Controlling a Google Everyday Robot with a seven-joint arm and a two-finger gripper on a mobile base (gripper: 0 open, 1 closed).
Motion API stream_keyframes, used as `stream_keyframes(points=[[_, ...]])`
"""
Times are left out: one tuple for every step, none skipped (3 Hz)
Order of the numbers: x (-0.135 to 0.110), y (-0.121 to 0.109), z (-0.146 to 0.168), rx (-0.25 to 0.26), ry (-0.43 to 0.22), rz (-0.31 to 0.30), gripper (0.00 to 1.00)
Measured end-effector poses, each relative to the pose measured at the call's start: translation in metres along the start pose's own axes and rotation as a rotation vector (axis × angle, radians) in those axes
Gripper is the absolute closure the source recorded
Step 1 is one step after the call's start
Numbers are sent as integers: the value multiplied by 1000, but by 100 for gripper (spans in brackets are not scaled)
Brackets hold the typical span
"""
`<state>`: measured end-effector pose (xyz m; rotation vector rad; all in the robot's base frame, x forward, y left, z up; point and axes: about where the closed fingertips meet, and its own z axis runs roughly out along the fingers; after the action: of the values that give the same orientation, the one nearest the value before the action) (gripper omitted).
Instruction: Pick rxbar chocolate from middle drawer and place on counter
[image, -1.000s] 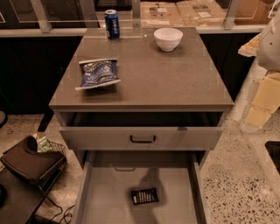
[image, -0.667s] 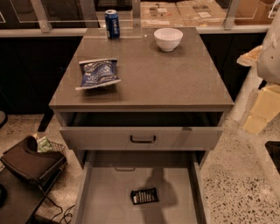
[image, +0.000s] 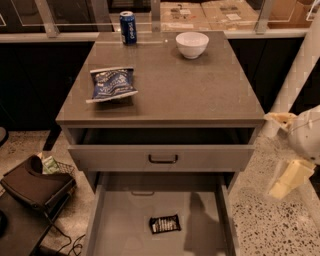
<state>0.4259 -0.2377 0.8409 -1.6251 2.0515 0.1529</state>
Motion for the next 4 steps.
stream_keyframes(points=[[24,24,40,13,-6,-7,0],[45,48,86,22,11,8,0],[45,48,87,22,10,8,0],[41,48,106,8,-13,-8,0]])
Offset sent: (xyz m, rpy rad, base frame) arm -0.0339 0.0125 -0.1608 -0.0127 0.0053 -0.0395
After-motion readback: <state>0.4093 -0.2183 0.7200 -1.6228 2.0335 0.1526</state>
